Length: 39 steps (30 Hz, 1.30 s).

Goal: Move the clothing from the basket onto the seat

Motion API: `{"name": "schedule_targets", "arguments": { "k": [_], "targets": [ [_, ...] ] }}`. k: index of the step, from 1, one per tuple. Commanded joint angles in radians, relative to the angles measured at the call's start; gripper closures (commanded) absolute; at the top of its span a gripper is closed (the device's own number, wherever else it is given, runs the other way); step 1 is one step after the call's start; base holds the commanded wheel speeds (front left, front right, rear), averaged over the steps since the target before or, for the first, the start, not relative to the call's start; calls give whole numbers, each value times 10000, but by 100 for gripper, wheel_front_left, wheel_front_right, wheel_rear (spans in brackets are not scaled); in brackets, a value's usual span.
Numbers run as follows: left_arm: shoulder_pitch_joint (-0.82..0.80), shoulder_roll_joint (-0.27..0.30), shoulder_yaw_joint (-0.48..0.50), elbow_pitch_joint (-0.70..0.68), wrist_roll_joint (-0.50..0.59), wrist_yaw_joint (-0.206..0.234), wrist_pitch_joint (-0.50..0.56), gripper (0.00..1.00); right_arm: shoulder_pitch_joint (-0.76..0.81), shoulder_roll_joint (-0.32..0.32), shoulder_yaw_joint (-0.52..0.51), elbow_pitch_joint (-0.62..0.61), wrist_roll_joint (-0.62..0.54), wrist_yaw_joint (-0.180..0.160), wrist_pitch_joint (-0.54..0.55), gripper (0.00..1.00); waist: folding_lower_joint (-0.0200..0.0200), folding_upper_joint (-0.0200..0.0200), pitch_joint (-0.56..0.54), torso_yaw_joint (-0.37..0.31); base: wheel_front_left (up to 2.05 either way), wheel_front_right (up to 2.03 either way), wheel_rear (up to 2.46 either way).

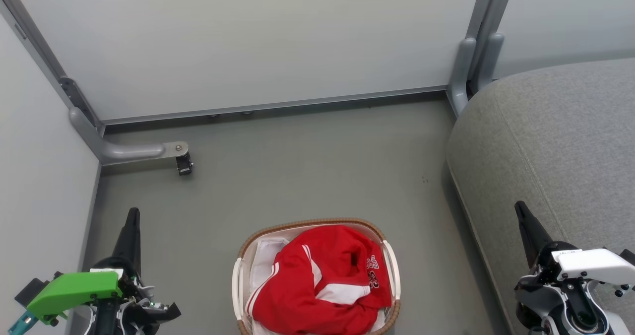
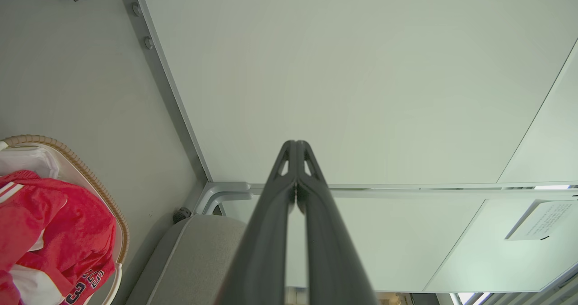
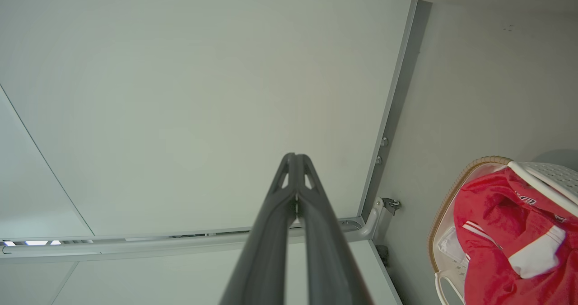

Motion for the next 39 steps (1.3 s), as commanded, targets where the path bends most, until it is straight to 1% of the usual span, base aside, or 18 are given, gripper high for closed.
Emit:
{"name": "schedule_targets", "arguments": {
  "k": [1, 39],
  "targets": [
    [-95, 51, 11, -13, -32, -49, 21, 100, -66, -57, -14, -36, 40, 0, 23, 100, 0, -1, 0, 0, 0, 0, 0],
    [-95, 52, 11, -12, -32, -49, 21, 100, -66, -57, -14, -36, 40, 0, 23, 100, 0, -1, 0, 0, 0, 0, 0]
  ]
}}
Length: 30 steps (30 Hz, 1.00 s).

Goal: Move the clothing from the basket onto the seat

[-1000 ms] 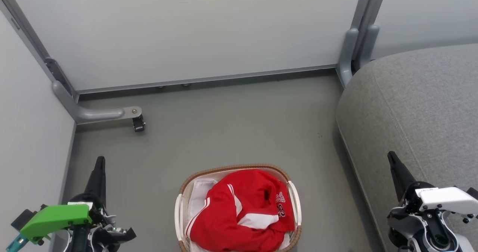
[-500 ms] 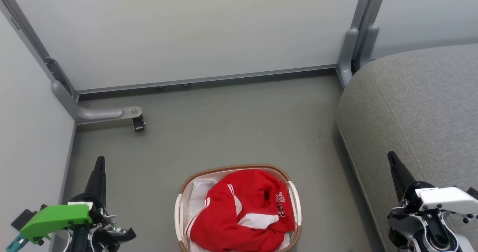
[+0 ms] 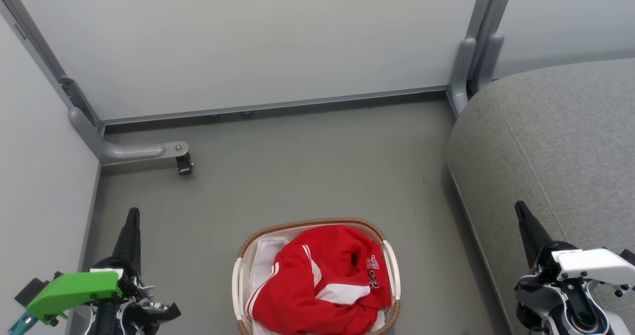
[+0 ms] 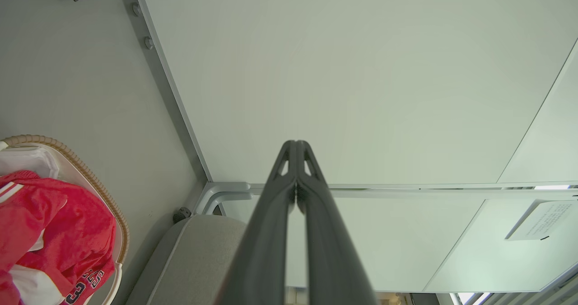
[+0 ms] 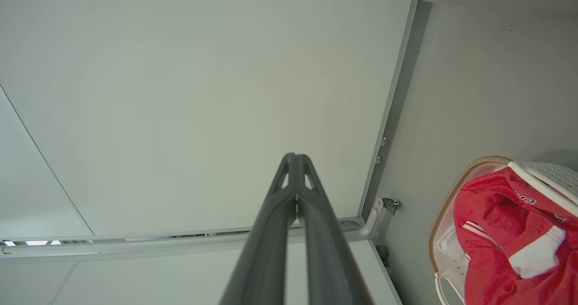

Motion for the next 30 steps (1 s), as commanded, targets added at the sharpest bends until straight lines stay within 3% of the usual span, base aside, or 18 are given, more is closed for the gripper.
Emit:
{"name": "schedule_targets", "arguments": {
  "k": [1, 2, 3, 15, 30],
  "targets": [
    [-95, 52, 10, -10, -32, -49, 21, 100, -66, -57, -14, -36, 40, 0, 23, 100, 0, 0, 0, 0, 0, 0, 0],
    [-95, 52, 10, -10, -32, -49, 21, 100, -66, -57, -14, -36, 40, 0, 23, 100, 0, 0, 0, 0, 0, 0, 0],
    [1, 0, -3, -2, 3, 0, -3, 0, 2, 0, 3, 0, -4, 0, -6, 0, 0, 0, 0, 0, 0, 0, 0],
    [431, -55, -433, 186, 250, 20, -388, 0, 417, 96, 177, 307, -272, -2, -380, 0, 0, 0, 5, -1, 0, 0, 0],
    [582, -34, -843, -254, 1795, 47, -1068, 0, 433, 63, -175, 293, -1689, -1, -1062, 0, 0, 0, 22, 15, 0, 0, 0]
  ]
}}
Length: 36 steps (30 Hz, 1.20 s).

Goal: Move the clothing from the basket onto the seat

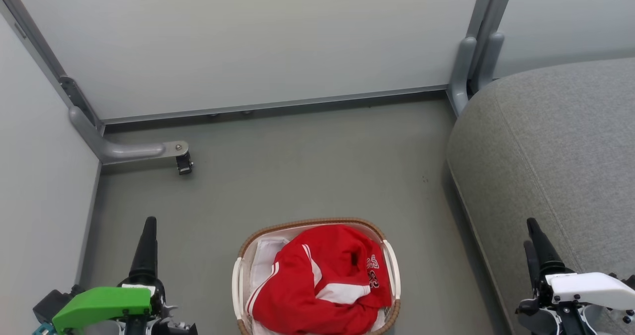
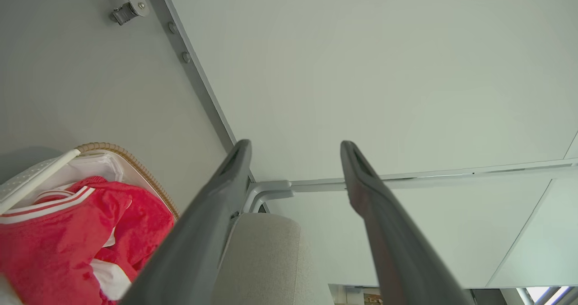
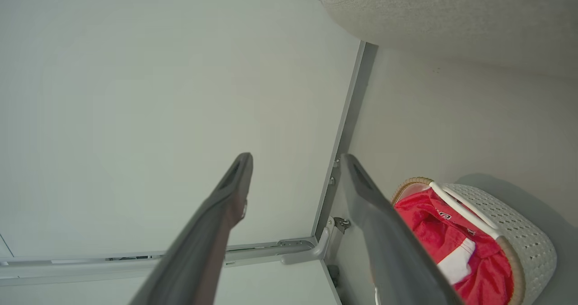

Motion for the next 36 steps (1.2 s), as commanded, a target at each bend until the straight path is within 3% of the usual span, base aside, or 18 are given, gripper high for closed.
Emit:
{"name": "schedule_targets", "arguments": {
  "k": [1, 15, 36],
  "targets": [
    [-46, 46, -42, -244, 356, 26, -105, 0, -114, -93, -77, -180, -322, 3, -111, 0, 0, 0, 2, 3, 0, 0, 0],
    [35, 63, -378, -833, 2473, 415, -638, 0, -50, -115, -196, -684, -2694, 4, -647, 0, 0, 0, 39, 17, 0, 0, 0],
    [301, 85, -1154, -1228, 6735, 736, -1318, 0, 254, -143, 382, -1351, -6586, 4, -1327, 0, 0, 0, 78, 82, 0, 0, 0]
  ]
}}
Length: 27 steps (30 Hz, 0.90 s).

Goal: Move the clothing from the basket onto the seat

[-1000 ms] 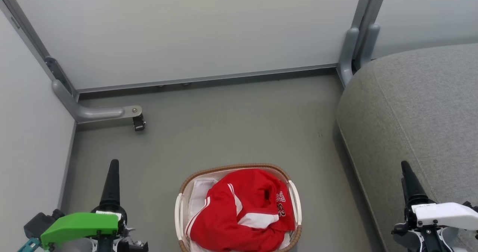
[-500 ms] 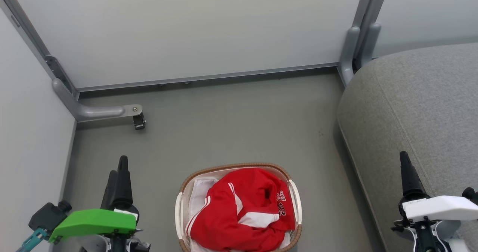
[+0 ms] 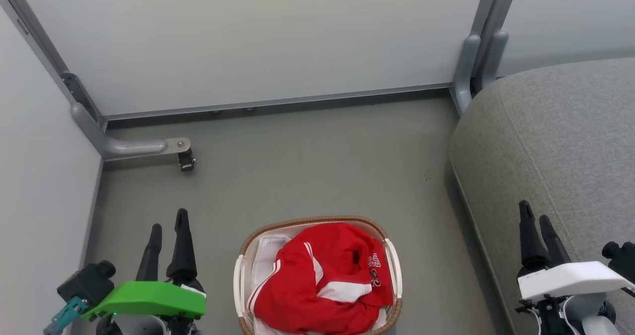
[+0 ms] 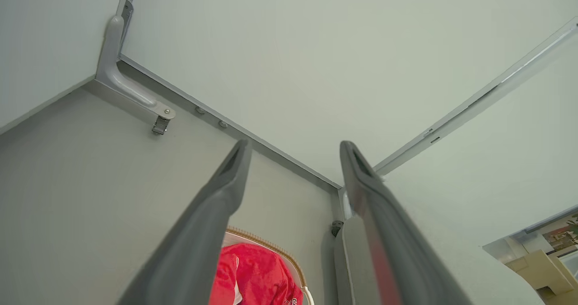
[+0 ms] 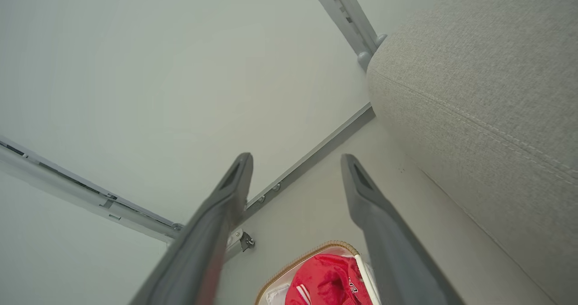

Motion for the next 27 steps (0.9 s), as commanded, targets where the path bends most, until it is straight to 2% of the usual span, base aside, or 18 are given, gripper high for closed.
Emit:
{"name": "schedule_targets", "arguments": {
  "k": [1, 11, 27],
  "targets": [
    [20, 62, -93, -153, 454, 71, -109, 0, 53, -64, 33, -158, -412, 4, -131, 0, 0, 0, 1, 4, 0, 0, 0],
    [217, 72, -250, -50, 1880, 224, -374, 0, 152, -77, 243, -168, -1987, 5, -406, 0, 0, 0, 5, 21, 0, 0, 0],
    [441, 86, -346, 284, 3376, 334, -779, 0, 261, -91, 506, -102, -4117, 5, -798, 0, 0, 0, 34, 74, 0, 0, 0]
  ]
}}
